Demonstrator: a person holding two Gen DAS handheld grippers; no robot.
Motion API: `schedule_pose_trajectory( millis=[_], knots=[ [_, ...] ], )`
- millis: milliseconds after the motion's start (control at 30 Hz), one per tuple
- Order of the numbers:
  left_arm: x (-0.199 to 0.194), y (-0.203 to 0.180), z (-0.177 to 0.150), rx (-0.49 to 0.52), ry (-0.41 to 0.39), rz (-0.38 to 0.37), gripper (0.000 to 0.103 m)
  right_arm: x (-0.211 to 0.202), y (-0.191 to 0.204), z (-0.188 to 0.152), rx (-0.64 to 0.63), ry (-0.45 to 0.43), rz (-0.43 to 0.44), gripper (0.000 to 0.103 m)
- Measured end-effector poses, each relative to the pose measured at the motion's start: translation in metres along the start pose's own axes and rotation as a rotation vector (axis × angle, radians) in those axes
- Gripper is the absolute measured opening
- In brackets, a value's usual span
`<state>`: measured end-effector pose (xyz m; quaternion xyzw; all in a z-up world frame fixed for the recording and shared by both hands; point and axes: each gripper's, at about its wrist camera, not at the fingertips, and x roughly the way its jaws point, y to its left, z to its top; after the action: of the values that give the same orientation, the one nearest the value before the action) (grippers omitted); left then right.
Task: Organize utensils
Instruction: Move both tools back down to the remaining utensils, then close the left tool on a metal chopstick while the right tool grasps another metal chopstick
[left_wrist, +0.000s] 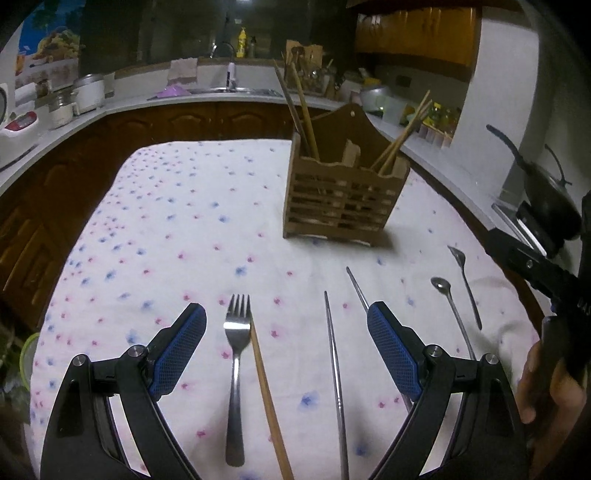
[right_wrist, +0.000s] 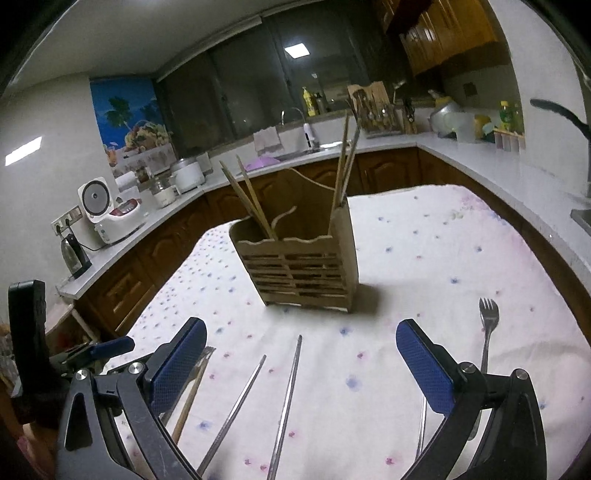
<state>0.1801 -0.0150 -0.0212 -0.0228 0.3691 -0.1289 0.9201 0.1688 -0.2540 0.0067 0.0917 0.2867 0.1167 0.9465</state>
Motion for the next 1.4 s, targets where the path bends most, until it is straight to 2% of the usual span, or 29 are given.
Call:
schedule_pose_trajectory(
  millis=[233,367,433,500,600,733,800,967,1100,1167,1267,1400],
  knots=[
    [0.024,-0.007,-0.004,0.025,0.06,-0.005,0.091,0.022,-0.006,-0.006,0.031,0.086,0.007,0.101],
    [0.037,-0.012,-0.007,0.044,0.091,-0.012,0.09,0.038,-0.004,-0.012,0.014,0.144,0.001,0.084],
    [0.043,-0.016,-0.008,0.06,0.103,-0.009,0.086,0.048,-0.004,-0.015,0.006,0.176,-0.004,0.073],
    [0.051,-0.02,-0.009,0.075,0.127,-0.011,0.074,0.055,-0.004,-0.017,0.003,0.201,-0.002,0.059],
    [0.063,-0.023,-0.011,0.084,0.165,-0.019,0.06,0.07,-0.005,-0.02,0.0,0.243,0.007,0.053],
    [0.075,-0.024,-0.014,0.086,0.197,-0.033,0.056,0.092,-0.003,-0.025,-0.017,0.303,0.02,0.045],
    [0.079,-0.024,-0.014,0.083,0.208,-0.042,0.054,0.1,-0.002,-0.026,-0.027,0.325,0.02,0.036],
    [0.086,-0.026,-0.01,0.081,0.231,-0.07,0.052,0.121,0.003,-0.031,-0.049,0.373,0.026,0.029],
    [0.096,-0.031,-0.012,0.105,0.262,-0.068,0.042,0.136,0.005,-0.033,-0.076,0.409,0.018,0.025],
    [0.1,-0.031,-0.015,0.112,0.282,-0.065,0.037,0.139,0.007,-0.032,-0.104,0.408,0.007,0.02],
    [0.1,-0.034,-0.016,0.143,0.28,-0.05,0.036,0.14,0.006,-0.03,-0.13,0.423,0.003,0.007],
    [0.104,-0.032,-0.012,0.139,0.292,-0.061,0.036,0.13,0.002,-0.033,-0.173,0.439,0.0,0.006]
  ],
)
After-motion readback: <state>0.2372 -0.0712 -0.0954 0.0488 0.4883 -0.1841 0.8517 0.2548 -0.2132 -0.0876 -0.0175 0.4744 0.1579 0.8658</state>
